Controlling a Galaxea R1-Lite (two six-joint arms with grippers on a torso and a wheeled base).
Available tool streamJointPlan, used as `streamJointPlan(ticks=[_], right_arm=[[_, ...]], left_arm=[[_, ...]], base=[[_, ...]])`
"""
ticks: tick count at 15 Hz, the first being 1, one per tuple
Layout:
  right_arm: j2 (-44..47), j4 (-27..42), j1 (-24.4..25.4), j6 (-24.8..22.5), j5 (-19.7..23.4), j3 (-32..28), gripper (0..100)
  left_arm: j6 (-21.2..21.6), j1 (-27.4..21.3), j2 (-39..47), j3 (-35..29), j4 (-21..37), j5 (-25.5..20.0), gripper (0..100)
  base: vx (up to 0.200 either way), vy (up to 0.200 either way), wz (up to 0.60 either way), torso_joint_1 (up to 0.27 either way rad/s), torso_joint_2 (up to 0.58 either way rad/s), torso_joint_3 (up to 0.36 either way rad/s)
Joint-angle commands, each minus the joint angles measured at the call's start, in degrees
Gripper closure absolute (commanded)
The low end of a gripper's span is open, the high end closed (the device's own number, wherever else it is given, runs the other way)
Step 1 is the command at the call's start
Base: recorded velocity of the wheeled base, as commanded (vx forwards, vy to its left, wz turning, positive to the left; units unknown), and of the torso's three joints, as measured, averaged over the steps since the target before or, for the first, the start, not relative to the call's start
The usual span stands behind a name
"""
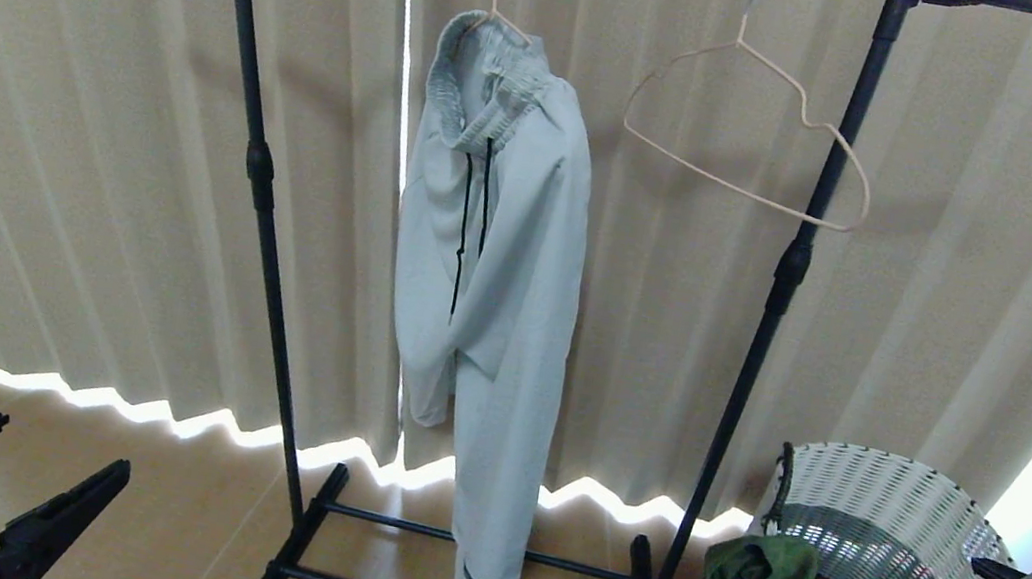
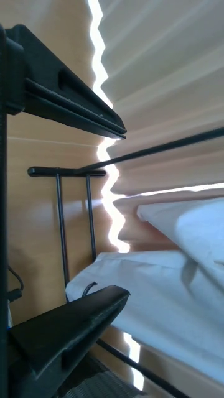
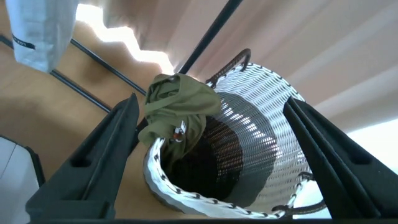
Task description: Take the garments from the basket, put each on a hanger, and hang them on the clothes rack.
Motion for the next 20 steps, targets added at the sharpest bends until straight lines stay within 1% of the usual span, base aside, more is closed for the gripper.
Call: streamJointPlan(ticks=[1, 6, 8, 9, 10, 12, 14, 15, 16, 17, 19, 20], right_arm=[[0.0, 0.0, 0.0, 0.0, 0.0, 0.0, 0], [-0.2, 1.0, 0.1, 0.0, 0.0, 0.0, 0], [-0.5, 1.2, 0.1, 0.0, 0.0, 0.0, 0], [-0.5, 1.8, 0.1, 0.2, 0.1, 0.0, 0], [-0.7, 3.8, 0.0, 0.3, 0.2, 0.0, 0], [-0.7, 4.7, 0.0, -0.2, -0.1, -0.2, 0], [0.1, 6.2, 0.3, -3.6, 0.2, -0.1, 0], [0.9, 8.1, 0.2, -5.4, 0.2, -0.5, 0], [3.6, 11.5, 0.1, -6.4, 0.3, -1.9, 0], [6.1, 13.2, 0.1, -6.4, 0.3, -3.1, 0], [12.4, 15.7, 0.1, -6.4, 0.4, -6.1, 0], [16.3, 15.9, -0.2, -6.3, 0.3, -7.6, 0]], left_arm=[[0.0, 0.0, 0.0, 0.1, 0.0, 0.0, 0], [0.3, 0.0, -0.3, 0.4, 0.0, 0.0, 0], [0.4, -0.1, -1.1, 0.4, 0.0, -0.1, 0], [0.4, -0.2, -1.2, 0.1, -0.1, -0.1, 0], [0.3, -0.2, -1.2, 0.0, -0.1, -0.1, 0], [0.3, 0.0, -1.1, -0.6, -0.2, -0.1, 0], [0.0, 0.2, -1.2, -2.4, -0.2, -0.1, 0], [0.0, 0.2, -1.4, -2.5, -0.2, -0.1, 0], [0.0, 0.2, -2.4, -2.5, -0.1, -0.1, 0], [0.0, 0.2, -2.8, -2.6, -0.1, -0.1, 0], [0.0, 0.2, -3.4, -2.6, -0.1, -0.1, 0], [0.0, 0.2, -3.5, -2.6, -0.1, -0.1, 0]], base=[[0.200, 0.000, 0.00, -0.002, 0.00, -0.002], [0.200, 0.000, 0.00, 0.003, 0.00, 0.002], [0.000, 0.000, 0.00, 0.000, 0.00, 0.000], [0.000, 0.000, 0.00, 0.000, 0.00, 0.000], [0.000, 0.000, 0.00, 0.000, 0.00, 0.000], [0.000, 0.000, 0.00, 0.000, 0.00, 0.000], [0.000, 0.000, 0.00, 0.000, 0.00, 0.000], [0.000, 0.000, 0.00, 0.000, 0.00, 0.000], [0.000, 0.000, 0.00, 0.000, 0.00, 0.000], [0.000, 0.000, 0.00, 0.000, 0.00, 0.000], [0.000, 0.000, 0.00, 0.000, 0.00, 0.000], [0.000, 0.000, 0.00, 0.000, 0.00, 0.000]])
